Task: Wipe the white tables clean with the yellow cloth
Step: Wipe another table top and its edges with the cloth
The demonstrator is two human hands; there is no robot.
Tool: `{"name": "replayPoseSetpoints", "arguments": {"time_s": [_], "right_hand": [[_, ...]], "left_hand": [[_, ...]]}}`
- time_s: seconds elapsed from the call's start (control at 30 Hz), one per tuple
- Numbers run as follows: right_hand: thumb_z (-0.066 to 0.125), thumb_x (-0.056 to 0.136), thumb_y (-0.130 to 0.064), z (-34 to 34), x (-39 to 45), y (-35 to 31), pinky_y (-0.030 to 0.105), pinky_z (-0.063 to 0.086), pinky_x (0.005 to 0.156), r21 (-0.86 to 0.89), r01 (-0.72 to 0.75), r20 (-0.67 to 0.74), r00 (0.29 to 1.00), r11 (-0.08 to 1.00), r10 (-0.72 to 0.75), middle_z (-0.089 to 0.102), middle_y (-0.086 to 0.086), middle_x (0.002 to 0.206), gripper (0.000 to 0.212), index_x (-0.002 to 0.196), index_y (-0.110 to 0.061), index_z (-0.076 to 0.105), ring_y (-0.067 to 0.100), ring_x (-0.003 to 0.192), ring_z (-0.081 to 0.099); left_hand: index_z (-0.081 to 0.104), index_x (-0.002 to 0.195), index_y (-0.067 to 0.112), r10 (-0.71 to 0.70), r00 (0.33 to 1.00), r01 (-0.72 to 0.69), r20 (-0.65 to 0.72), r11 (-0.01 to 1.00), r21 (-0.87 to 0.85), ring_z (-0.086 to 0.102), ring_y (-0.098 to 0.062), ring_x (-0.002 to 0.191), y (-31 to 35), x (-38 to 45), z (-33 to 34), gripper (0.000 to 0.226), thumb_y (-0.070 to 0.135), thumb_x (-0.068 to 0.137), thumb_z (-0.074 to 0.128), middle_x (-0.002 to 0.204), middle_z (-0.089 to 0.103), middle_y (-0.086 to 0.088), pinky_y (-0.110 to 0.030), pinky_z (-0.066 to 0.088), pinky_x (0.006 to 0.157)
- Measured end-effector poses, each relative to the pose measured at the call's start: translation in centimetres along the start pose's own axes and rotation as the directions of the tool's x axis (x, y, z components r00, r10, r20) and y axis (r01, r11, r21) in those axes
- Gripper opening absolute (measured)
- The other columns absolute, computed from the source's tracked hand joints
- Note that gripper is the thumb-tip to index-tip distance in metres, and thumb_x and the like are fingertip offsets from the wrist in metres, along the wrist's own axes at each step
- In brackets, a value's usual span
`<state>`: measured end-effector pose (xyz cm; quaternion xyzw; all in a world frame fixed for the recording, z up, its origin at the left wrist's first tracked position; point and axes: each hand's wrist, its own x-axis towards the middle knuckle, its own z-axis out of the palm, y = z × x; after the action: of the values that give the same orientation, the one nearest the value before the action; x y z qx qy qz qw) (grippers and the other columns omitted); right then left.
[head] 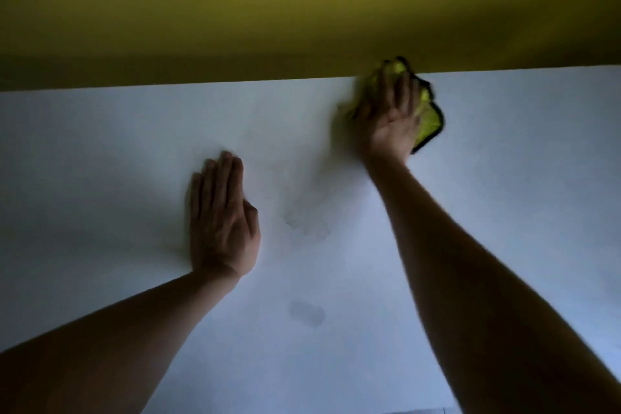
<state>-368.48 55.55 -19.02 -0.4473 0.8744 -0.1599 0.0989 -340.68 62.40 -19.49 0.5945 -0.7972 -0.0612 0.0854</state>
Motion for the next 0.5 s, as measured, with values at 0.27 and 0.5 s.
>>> {"name": "replayPoseSetpoints", "arguments": {"time_s": [0.27, 0.5], "right_hand": [[0.046, 0.098, -0.041, 3.0, -7.0, -7.5, 0.046, 0.008, 0.124, 0.114, 0.419, 0.099, 0.897, 0.901, -0.43, 0.028, 0.008, 0.163, 0.059, 0.154, -0.025, 0.037, 0.024, 0.153, 0.017], [0.04, 0.1, -0.041, -2.0, -1.8, 5.3, 0.047, 0.016, 0.122, 0.017, 0.07, -0.014, 0.997, 0.997, -0.07, 0.025, 0.008, 0.164, 0.059, 0.156, -0.026, 0.032, 0.028, 0.152, 0.018]], "left_hand": [[0.034, 0.159, 0.004, 0.005, 1.0, -0.004, -0.02, 1.0, 0.002, 0.028, -0.033, 0.156, 0.1, -0.1, -0.2, 0.067, 0.019, 0.094, 0.038, 0.168, 0.03, -0.013, -0.052, 0.02, 0.127], [0.034, 0.159, 0.004, 0.005, 0.999, -0.005, -0.034, 1.0, -0.021, 0.028, -0.034, 0.155, -0.1, -0.1, 0.1, 0.067, 0.022, 0.095, 0.032, 0.168, 0.03, -0.013, -0.051, 0.019, 0.128]]}}
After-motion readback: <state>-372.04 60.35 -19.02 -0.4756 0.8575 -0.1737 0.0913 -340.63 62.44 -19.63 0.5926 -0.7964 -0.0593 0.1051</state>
